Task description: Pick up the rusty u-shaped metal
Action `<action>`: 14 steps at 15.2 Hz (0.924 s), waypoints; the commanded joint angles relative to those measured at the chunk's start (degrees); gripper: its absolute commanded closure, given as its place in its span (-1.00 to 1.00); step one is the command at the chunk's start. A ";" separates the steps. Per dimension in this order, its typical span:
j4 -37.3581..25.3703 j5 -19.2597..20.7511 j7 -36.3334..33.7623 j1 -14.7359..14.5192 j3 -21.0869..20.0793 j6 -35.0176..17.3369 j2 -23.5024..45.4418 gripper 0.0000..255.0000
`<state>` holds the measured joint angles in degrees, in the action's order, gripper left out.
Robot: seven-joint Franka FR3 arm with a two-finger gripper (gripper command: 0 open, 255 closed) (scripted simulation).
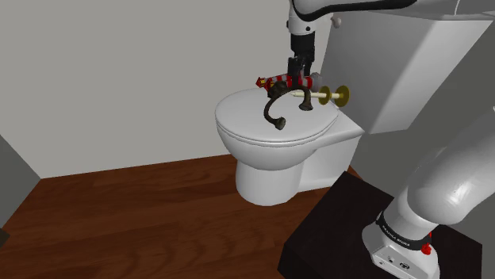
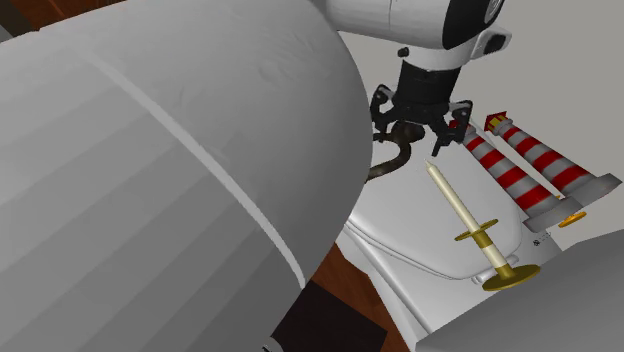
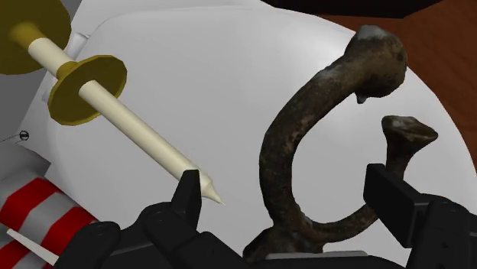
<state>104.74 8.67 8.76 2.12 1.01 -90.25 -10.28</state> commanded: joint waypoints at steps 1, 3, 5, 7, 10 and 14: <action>0.21 0.12 0.01 0.09 0.12 -1.15 1.01 -1.00; 1.95 0.14 -0.19 0.10 0.15 -2.69 0.83 -1.00; 3.63 0.17 -0.39 0.11 0.18 -4.23 0.69 -1.00; 4.92 0.19 -0.54 0.12 0.21 -5.43 0.62 -1.00; 5.10 0.20 -0.58 0.12 0.20 -5.57 0.59 1.00; 5.13 0.20 -0.57 0.12 0.21 -5.57 0.56 1.00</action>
<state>109.83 8.88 8.19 2.25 1.23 -95.81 -9.73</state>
